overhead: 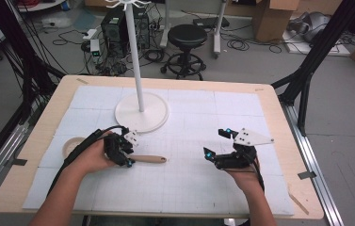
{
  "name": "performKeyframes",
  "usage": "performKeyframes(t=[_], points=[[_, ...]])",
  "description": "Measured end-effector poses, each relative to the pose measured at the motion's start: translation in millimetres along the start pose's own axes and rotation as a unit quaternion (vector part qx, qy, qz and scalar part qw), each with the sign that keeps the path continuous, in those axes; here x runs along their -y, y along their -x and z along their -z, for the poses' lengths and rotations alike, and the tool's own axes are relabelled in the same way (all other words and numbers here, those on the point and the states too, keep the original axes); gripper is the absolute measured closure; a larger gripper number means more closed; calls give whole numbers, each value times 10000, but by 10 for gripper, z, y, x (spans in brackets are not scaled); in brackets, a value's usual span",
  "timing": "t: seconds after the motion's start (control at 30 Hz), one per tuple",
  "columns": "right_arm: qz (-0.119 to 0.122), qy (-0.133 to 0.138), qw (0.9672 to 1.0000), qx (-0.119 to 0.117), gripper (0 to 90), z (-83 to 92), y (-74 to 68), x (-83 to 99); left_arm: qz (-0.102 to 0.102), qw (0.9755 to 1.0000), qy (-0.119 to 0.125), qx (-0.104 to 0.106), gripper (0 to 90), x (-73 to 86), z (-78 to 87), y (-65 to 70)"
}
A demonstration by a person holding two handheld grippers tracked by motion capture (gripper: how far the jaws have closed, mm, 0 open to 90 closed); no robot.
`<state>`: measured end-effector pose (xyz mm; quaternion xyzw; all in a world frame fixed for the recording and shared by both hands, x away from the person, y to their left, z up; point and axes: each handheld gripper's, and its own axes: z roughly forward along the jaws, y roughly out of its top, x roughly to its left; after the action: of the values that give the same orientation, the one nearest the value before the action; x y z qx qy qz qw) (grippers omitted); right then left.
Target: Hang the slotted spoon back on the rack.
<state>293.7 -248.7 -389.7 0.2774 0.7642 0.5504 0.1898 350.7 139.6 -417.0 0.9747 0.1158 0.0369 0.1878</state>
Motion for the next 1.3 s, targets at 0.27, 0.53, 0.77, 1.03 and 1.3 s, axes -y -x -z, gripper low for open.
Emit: performKeyframes(t=[0.27, 0.53, 0.77, 1.03, 1.3], points=[[4, -25, 10000, 26, 116, -2, -6, 8, -73, 9994, -295, 144, 564, -83, -20, -41], [11, -8, 10000, 40, 123, 12, -7, 8, -255, 9991, -305, 175, 698, -94, -13, -11], [-15, -26, 10000, 40, 134, 16, -8, 9, -325, 9988, -352, 131, 746, -103, 1, 30], [-42, -9, 10000, 65, 134, 28, 16, 28, -254, 9997, 51, 19, 747, -66, 192, 33], [-67, -36, 10000, 33, 134, 10, 10, 40, 91, 9962, 853, -163, 747, 63, 651, -27]])
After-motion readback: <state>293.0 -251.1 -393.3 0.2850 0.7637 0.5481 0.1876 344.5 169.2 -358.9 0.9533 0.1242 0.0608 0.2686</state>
